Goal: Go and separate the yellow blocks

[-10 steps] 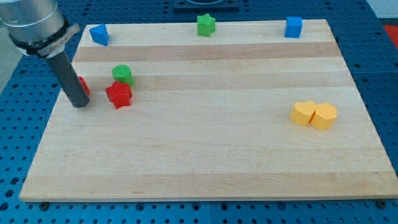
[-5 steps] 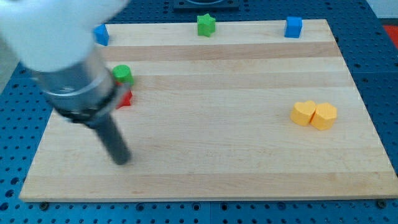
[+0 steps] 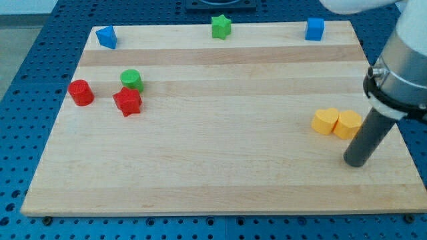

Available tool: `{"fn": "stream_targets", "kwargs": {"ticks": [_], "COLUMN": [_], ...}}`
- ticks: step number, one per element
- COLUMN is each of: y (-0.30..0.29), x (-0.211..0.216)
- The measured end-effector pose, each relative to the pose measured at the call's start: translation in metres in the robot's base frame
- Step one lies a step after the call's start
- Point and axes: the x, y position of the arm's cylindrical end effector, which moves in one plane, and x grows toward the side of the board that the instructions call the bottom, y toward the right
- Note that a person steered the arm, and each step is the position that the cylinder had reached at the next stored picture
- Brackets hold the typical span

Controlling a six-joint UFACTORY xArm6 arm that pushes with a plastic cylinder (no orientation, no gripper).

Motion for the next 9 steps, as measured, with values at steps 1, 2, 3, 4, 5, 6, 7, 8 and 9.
{"fn": "stream_targets", "kwargs": {"ticks": [1, 2, 3, 4, 5, 6, 7, 8, 9], "y": [0.0, -0.005, -0.015, -0.042, -0.076, -0.084, -0.084, -0.079, -0.086], "x": [-0.019, -0.039, -0.056, -0.057, -0.057, -0.058, -0.03, -0.007, -0.005]}}
